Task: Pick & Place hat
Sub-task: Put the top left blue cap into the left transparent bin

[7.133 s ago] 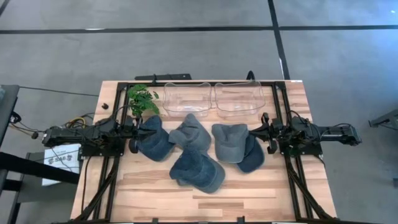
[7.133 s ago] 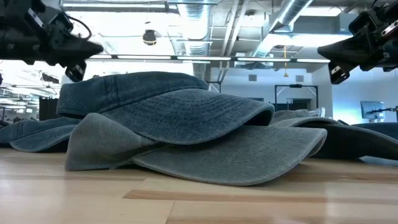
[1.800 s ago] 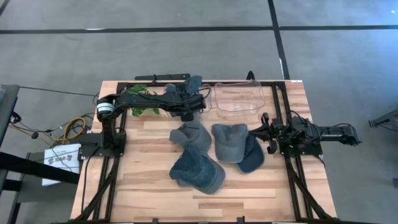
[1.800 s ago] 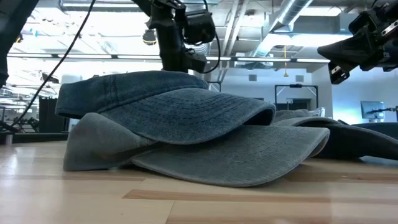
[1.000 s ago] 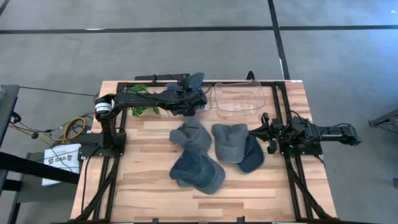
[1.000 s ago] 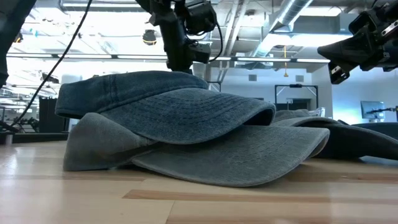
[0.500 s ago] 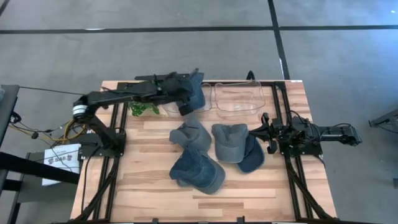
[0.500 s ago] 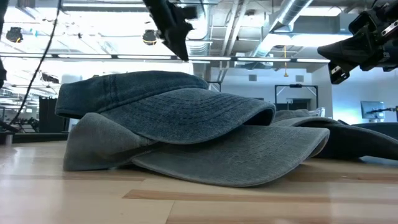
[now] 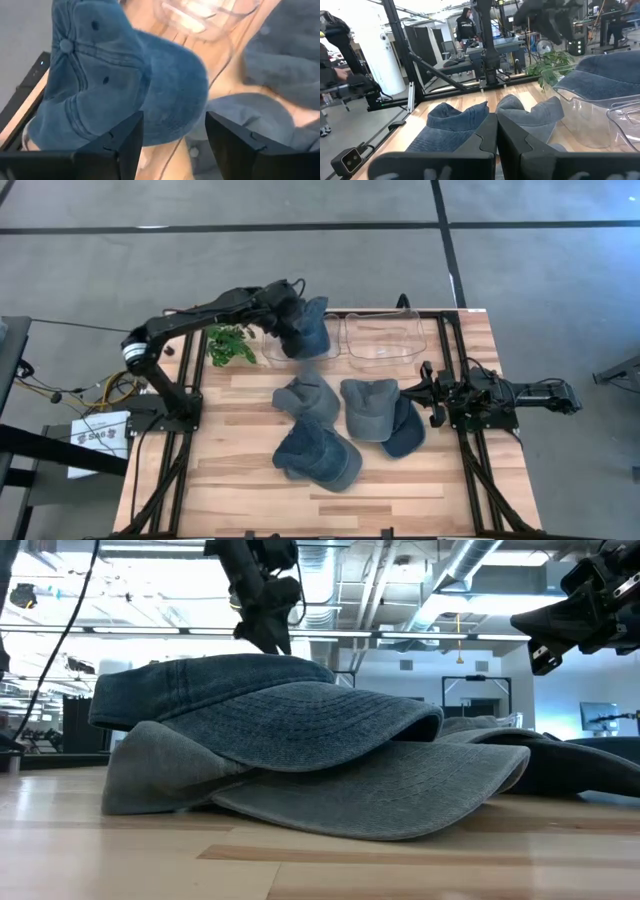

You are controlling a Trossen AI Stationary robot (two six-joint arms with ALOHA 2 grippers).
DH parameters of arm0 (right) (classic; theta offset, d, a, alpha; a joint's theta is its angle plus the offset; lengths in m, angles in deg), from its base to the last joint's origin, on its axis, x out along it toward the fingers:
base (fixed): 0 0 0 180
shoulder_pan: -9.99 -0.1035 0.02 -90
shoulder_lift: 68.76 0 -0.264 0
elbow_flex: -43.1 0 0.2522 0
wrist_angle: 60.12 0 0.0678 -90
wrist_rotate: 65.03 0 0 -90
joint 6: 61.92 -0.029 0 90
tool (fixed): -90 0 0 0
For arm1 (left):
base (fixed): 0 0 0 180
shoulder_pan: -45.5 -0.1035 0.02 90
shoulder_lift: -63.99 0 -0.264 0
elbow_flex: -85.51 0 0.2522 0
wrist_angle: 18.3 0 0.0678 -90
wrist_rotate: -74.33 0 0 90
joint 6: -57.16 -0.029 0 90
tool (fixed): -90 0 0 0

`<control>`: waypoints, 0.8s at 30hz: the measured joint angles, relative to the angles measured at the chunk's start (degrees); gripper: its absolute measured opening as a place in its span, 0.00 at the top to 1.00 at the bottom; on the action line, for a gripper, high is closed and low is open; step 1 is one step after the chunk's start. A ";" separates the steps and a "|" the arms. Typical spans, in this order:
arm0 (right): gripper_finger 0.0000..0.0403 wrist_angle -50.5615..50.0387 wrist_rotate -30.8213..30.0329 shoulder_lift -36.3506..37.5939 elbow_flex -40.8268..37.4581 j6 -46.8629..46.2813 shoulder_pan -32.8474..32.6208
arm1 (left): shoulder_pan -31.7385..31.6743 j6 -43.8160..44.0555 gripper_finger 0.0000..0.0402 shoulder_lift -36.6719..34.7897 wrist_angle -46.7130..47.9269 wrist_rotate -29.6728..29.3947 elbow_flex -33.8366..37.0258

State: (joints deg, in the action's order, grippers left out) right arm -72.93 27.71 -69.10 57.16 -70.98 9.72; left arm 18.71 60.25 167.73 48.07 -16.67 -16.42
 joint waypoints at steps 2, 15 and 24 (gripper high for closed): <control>1.00 0.00 0.00 0.00 -0.01 0.00 0.02 | -0.27 -1.76 0.48 1.54 0.07 -0.12 -1.37; 1.00 0.00 0.00 -0.01 0.01 0.00 0.01 | -0.14 -8.22 0.62 15.43 7.01 -7.69 -14.75; 1.00 0.00 0.00 -0.02 0.01 0.00 0.01 | -0.17 -10.76 0.90 20.28 12.56 -9.02 -20.96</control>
State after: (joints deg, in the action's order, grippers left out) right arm -72.93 27.71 -69.12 57.17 -70.98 9.73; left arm 18.53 49.49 188.01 60.63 -25.68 -37.37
